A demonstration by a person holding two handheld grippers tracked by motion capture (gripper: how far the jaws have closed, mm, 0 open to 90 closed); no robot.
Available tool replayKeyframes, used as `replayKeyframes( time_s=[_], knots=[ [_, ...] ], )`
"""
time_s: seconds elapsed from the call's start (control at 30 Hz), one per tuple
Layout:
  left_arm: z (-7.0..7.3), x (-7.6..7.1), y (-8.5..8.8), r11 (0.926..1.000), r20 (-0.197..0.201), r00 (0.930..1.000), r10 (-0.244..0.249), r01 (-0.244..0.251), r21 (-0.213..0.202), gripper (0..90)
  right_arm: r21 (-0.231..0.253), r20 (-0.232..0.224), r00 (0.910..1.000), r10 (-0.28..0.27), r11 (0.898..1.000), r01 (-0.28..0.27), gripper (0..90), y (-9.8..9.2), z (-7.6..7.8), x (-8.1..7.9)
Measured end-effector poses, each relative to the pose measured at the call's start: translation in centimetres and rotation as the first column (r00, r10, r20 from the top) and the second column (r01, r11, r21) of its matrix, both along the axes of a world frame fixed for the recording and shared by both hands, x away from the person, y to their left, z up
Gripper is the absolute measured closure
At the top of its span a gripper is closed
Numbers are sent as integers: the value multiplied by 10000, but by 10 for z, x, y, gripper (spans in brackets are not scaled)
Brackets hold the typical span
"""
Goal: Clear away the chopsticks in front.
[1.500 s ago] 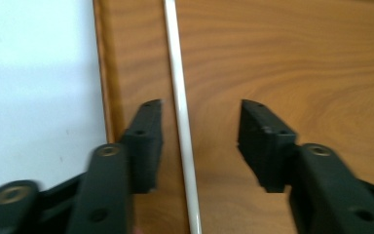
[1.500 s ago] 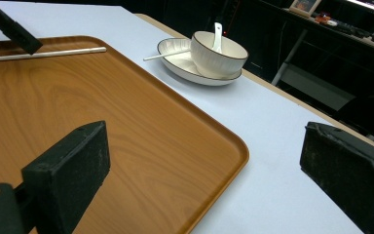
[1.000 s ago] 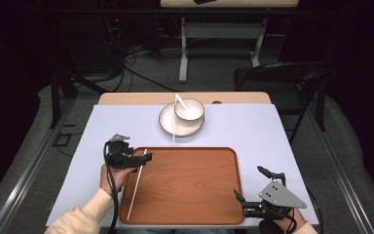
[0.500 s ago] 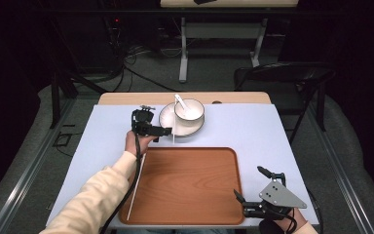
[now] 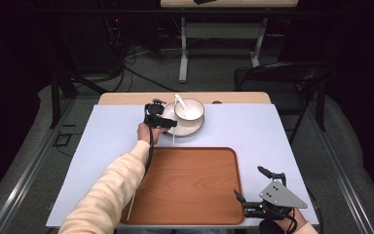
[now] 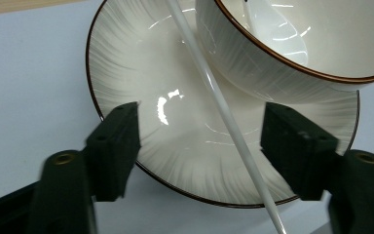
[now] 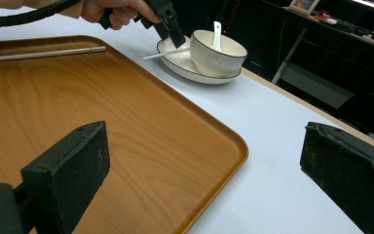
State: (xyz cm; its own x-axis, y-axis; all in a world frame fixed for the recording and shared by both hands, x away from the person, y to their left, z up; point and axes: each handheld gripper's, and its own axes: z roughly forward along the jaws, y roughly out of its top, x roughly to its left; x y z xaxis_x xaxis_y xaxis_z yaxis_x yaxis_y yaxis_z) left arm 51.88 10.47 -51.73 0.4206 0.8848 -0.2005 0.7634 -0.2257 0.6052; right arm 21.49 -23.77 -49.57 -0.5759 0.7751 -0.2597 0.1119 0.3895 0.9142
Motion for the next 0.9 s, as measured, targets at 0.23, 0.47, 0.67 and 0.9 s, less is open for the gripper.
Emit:
replayKeyframes(
  time_s=[0.23, 0.47, 0.67, 0.9],
  knots=[
    [-4, 4, -3, 9997, -69, 10000, -71, 70, -215, 449, -10, -2, 10000, 12, 10000, -12, 35, 0, 0, 0],
    [-8, 8, -8, 9997, -198, 9995, 228, -227, 60, 567, 16, 2, 10000, 2, 10000, -2, 35, 0, 0, 0],
    [-8, 9, -8, 9989, -311, 9986, 437, -430, 211, 619, 20, -2, 10000, 16, 10000, -16, 35, 0, 0, 0],
    [-7, 17, -10, 9976, -402, 9975, 585, -568, 402, 595, 0, 10, 10000, 16, 10000, -16, 35, 0, 0, 0]
  ],
)
